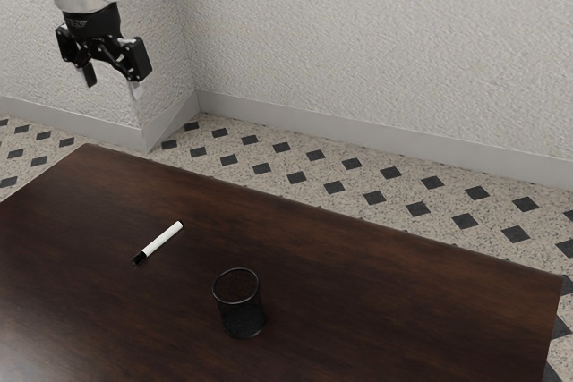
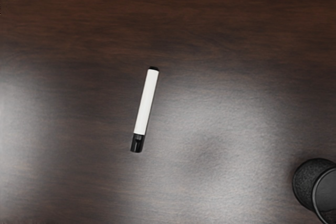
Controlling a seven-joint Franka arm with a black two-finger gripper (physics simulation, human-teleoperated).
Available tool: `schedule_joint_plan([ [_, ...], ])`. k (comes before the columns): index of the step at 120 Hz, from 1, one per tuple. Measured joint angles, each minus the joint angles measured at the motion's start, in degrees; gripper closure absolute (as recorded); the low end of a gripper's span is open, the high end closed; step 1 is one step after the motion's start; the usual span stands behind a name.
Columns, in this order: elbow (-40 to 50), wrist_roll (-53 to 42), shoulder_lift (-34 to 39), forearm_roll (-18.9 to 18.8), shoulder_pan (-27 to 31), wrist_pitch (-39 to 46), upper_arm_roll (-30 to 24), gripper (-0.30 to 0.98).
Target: Put the marker into the pen holder.
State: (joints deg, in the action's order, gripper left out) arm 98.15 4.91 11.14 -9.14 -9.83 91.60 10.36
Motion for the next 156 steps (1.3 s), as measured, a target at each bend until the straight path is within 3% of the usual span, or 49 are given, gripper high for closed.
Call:
schedule_joint_plan([
  [24, 0.42, 1.04, -0.07, -0.08, 0.2, 1.28, 0.49, 0.0],
  [36, 2.2, 1.42, 0.24, 0.12, 3.24, 3.33, 1.52, 0.0],
  [55, 20.28, 2.05, 2.43, 0.47, 7.0, 10.19, 3.21, 0.0],
  [71, 28.51, 2.53, -0.1, 0.82, 7.33, 18.93, 4.82, 0.0],
  [102, 31.84, 3.04, -8.75, 2.56, 7.4, 32.68, 4.95, 0.0],
  [156, 33.53, -0.02, -18.38, 5.02, 6.55, 45.29, 4.23, 0.0],
])
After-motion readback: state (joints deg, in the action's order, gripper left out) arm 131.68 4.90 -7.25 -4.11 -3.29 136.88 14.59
